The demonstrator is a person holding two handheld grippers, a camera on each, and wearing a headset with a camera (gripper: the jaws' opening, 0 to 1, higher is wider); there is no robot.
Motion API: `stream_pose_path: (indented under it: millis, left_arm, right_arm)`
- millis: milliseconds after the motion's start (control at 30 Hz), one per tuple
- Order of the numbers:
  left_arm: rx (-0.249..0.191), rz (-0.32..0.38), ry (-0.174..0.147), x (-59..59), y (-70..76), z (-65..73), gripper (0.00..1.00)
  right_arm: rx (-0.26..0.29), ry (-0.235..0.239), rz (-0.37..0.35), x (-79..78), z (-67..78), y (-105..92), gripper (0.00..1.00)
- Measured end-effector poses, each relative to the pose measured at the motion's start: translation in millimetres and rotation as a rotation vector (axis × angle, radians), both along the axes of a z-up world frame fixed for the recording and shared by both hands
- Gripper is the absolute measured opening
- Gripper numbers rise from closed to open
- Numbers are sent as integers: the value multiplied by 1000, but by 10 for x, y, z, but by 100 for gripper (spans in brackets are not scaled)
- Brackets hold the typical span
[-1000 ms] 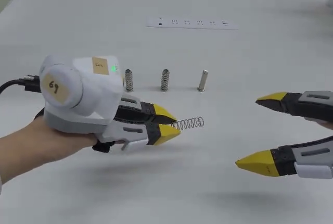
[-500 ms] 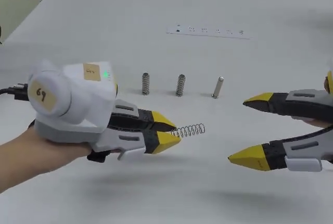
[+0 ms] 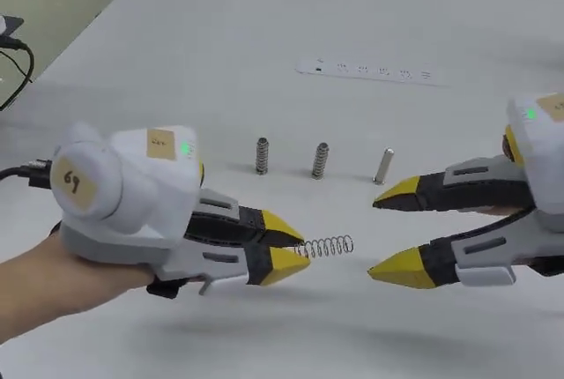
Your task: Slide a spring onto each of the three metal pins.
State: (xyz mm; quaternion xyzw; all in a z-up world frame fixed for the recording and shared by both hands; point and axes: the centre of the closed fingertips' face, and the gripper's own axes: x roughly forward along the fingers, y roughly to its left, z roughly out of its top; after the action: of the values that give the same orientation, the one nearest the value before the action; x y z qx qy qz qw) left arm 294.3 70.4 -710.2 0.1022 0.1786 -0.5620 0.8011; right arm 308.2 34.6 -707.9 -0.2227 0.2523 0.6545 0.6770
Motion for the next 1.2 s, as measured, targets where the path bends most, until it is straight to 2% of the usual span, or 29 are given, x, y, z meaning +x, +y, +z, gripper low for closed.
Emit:
stream_pose_path:
  millis: [200, 267, 467, 600, 667, 1200]
  left_arm:
    - [-1, 7, -4, 1, 8, 12, 2]
    - [-4, 9, -2, -1, 12, 13, 2]
    - [-1, 6, -2, -17, 10, 11, 2]
    - [-4, 6, -2, -20, 9, 13, 2]
    - [-6, 7, -4, -19, 8, 19, 2]
    - [-9, 10, 3, -48, 36, 16, 2]
  right_arm:
    - [-24, -2, 58, -11, 5, 43, 34]
    - [-42, -18, 81, -6, -10, 53, 31]
    - [-61, -23, 143, -66, -22, 113, 24]
    - [-68, -26, 164, -87, -36, 138, 25]
    - [-81, -36, 187, -108, -61, 134, 21]
    - [-94, -52, 228, -126, -96, 195, 9]
